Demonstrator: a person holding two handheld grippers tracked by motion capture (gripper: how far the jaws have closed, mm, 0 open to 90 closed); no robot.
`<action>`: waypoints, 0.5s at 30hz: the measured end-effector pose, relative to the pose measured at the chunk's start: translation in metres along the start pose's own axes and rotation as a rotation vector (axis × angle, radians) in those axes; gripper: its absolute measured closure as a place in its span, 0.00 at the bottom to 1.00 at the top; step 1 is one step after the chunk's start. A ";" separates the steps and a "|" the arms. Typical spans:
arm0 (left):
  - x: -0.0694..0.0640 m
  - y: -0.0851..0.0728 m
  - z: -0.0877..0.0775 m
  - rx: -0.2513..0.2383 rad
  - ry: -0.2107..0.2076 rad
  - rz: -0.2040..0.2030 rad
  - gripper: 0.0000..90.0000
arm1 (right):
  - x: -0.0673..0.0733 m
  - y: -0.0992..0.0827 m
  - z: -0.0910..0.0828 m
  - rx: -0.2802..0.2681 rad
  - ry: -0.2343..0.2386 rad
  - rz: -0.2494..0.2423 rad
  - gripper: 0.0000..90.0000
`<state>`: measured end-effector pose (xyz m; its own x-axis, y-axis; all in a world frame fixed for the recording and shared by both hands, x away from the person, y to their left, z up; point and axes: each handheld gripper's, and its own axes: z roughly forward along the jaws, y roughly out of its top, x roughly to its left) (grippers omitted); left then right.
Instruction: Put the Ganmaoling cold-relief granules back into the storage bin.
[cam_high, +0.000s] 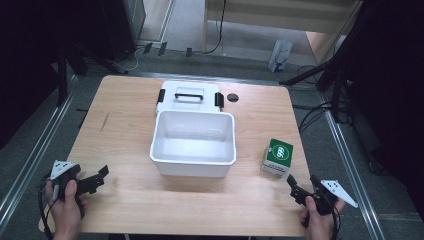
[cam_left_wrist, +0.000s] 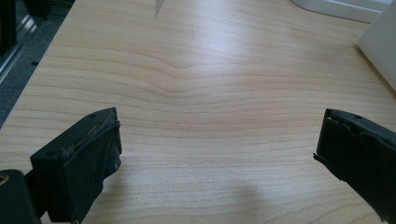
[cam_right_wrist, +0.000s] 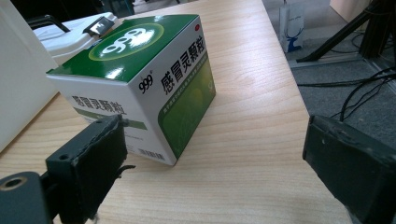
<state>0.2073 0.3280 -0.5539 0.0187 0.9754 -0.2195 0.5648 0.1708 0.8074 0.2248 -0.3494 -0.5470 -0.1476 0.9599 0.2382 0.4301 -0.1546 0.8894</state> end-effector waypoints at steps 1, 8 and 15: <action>0.000 0.000 0.000 -0.002 0.001 -0.001 0.01 | 0.000 0.000 0.000 0.003 0.004 0.002 0.07; 0.001 -0.001 -0.001 -0.011 -0.015 -0.011 0.01 | -0.002 0.001 0.001 0.019 -0.015 0.017 0.06; 0.001 0.001 0.001 -0.010 -0.007 -0.016 0.01 | 0.000 0.001 0.001 0.026 -0.026 -0.004 0.06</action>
<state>0.2086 0.3292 -0.5543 0.0156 0.9716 -0.2359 0.5571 0.1875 0.8090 0.2262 -0.3497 -0.5468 -0.1265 0.9663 0.2242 0.4523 -0.1449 0.8800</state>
